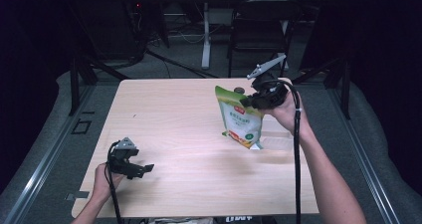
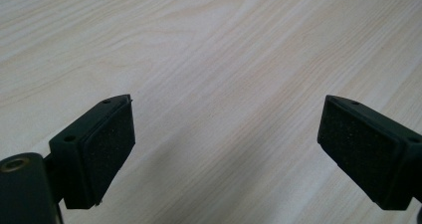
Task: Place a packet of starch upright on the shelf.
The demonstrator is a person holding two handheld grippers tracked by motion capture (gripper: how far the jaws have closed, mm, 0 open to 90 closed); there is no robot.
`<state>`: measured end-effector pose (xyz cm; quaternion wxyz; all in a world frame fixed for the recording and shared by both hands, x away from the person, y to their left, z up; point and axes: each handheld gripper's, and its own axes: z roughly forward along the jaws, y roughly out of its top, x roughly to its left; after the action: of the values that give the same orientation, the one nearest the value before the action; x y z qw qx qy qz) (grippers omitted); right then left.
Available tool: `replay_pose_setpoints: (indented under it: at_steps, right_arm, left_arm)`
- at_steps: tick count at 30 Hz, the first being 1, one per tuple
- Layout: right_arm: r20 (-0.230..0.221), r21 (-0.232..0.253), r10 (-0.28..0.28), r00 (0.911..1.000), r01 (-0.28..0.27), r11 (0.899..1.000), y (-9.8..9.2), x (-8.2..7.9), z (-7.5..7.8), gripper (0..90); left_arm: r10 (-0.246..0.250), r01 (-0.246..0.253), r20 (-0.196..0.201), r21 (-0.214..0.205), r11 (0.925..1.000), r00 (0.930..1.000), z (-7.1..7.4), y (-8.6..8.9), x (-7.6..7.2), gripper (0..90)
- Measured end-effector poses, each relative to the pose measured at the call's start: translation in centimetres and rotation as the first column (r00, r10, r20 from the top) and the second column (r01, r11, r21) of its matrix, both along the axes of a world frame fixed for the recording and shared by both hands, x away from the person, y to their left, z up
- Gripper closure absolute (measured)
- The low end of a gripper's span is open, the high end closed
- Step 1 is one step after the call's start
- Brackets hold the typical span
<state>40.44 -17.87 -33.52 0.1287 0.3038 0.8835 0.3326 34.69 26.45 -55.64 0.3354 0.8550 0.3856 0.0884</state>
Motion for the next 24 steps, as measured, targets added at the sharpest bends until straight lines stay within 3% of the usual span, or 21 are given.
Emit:
replay_pose_setpoints:
  at_steps: [20, 24]
  right_arm:
    - [0.039, -0.03, 0.015, 0.9991, -0.014, 0.999, -3.4, 3.1, 2.0, 88.3]
    - [0.071, -0.04, 0.021, 0.9973, -0.018, 0.999, -4.1, 3.5, 2.2, 88.3]
  left_arm:
    - [0.008, -0.008, 0.0, -0.001, 1.0, 1.0, -0.1, 0.0, 0.0, 7.9]
    - [0.004, -0.004, 0.002, 0.003, 1.0, 1.0, -0.1, 0.0, 0.0, 7.9]
